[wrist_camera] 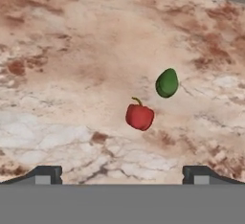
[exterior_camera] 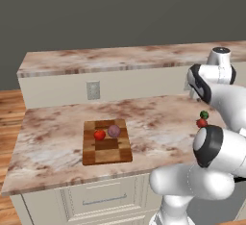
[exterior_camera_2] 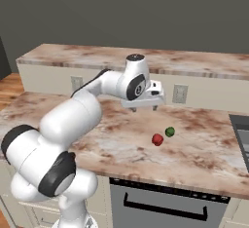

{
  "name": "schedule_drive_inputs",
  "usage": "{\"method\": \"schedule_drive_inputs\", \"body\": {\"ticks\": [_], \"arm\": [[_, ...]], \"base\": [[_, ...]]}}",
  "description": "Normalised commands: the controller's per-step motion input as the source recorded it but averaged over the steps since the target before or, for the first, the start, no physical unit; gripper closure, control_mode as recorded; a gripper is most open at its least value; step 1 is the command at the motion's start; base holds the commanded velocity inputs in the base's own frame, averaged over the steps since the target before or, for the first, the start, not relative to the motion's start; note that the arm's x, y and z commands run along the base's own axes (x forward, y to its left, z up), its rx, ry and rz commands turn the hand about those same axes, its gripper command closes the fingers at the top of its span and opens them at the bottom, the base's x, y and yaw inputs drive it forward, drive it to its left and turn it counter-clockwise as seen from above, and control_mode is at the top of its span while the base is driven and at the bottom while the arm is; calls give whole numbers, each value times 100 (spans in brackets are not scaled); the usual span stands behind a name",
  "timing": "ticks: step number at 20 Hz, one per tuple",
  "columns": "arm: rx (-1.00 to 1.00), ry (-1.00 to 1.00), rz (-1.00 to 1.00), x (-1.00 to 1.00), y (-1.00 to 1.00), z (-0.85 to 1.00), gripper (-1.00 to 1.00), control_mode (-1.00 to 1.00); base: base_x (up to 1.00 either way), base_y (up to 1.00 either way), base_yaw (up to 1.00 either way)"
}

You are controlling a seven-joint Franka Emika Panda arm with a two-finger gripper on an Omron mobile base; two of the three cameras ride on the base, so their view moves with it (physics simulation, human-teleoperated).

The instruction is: Place the avocado, onion, tomato, and bell pepper on the cutting board.

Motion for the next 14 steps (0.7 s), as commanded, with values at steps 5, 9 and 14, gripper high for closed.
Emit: {"method": "schedule_drive_inputs", "body": {"ticks": [5,9,14], "arm": [[2,6,-9,16,-20,-29,-100,-100],[3,6,-12,19,-11,-25,-100,-100],[2,3,-6,36,-1,-18,-100,-100]], "base": [[0,0,0],[0,0,0],[0,0,0]]}}
